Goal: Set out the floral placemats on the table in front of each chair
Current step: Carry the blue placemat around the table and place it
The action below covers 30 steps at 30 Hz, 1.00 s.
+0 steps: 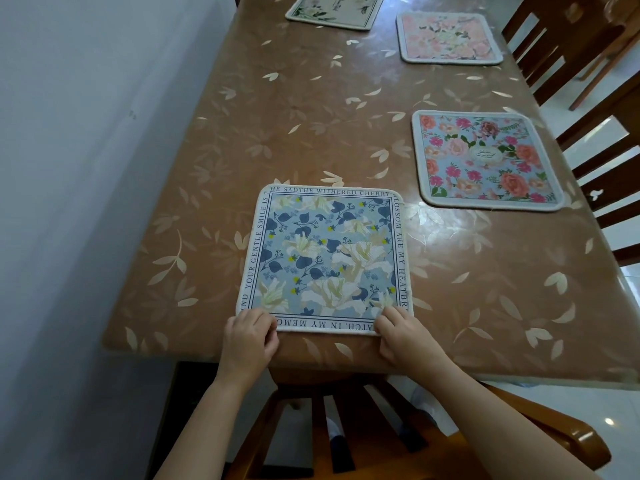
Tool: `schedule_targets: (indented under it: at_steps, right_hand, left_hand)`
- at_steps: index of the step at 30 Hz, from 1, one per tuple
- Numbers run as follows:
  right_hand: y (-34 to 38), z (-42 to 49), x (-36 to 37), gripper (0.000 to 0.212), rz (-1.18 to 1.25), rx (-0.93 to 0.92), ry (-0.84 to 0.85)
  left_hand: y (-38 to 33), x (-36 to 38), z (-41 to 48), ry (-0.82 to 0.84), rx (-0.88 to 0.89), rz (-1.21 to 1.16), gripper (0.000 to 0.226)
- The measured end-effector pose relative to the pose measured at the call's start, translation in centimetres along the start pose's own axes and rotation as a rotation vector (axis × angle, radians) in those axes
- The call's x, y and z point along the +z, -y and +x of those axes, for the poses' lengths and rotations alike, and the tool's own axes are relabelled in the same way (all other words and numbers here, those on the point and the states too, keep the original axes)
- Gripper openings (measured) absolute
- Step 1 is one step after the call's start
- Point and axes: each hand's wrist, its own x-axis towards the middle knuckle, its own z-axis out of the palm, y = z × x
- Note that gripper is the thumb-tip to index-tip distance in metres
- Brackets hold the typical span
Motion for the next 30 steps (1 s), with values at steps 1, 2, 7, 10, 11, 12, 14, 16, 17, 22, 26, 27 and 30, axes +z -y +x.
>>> schedule_targets:
  at_steps: [1, 2, 7, 10, 11, 12, 14, 16, 17, 22, 26, 27, 30]
  right_hand:
    - [0.0, -0.1, 0.0, 0.030, 0.017, 0.010, 0.004]
    - [-0.1, -0.1, 0.1, 0.029, 0.036, 0.027, 0.011]
    - [-0.5, -0.7, 0.2, 0.021, 0.131, 0.106, 0.053]
    - [-0.5, -0.7, 0.3, 0.021, 0.145, 0.122, 0.068]
    - [-0.5, -0.7, 0.3, 0.021, 0.152, 0.127, 0.071]
    - [-0.5, -0.6, 0.3, 0.021, 0.155, 0.130, 0.071]
    - [-0.6, -0.6, 0.3, 0.021, 0.157, 0.132, 0.066]
    - [-0.6, -0.6, 0.2, 0.021, 0.149, 0.123, 0.070]
    - [-0.6, -0.6, 0.2, 0.022, 0.141, 0.115, 0.071]
    - [-0.9, -0.6, 0.0, 0.025, 0.126, 0.094, 0.071]
    - [-1.2, -0.8, -0.2, 0.025, 0.144, 0.101, 0.077]
    - [-1.2, -0.8, -0.1, 0.024, 0.147, 0.105, 0.080]
    - [-1.2, -0.7, -0.1, 0.024, 0.154, 0.109, 0.086]
  left_hand:
    - [0.0, 0.0, 0.0, -0.001, -0.002, -0.005, 0.025]
    - [0.1, 0.1, 0.0, 0.000, -0.002, -0.009, 0.025]
    - [0.4, -0.1, 0.0, 0.028, 0.018, -0.028, 0.024]
    - [0.4, 0.1, -0.1, 0.025, 0.000, -0.044, 0.023]
    - [0.4, 0.1, -0.2, 0.019, -0.014, -0.052, 0.023]
    - [0.4, 0.2, -0.2, 0.013, -0.028, -0.060, 0.022]
    - [0.6, 0.2, -0.3, 0.010, -0.046, -0.062, 0.021]
    - [0.7, 0.2, -0.3, 0.008, -0.048, -0.053, 0.021]
    - [0.7, 0.1, -0.3, 0.008, -0.050, -0.051, 0.021]
    - [0.7, 0.1, -0.2, 0.015, -0.070, -0.041, 0.022]
    - [0.7, 0.1, -0.2, 0.017, -0.080, -0.039, 0.021]
    - [0.7, 0.0, -0.2, 0.018, -0.078, -0.039, 0.021]
    - [0.7, 0.0, -0.2, 0.017, -0.069, -0.040, 0.019]
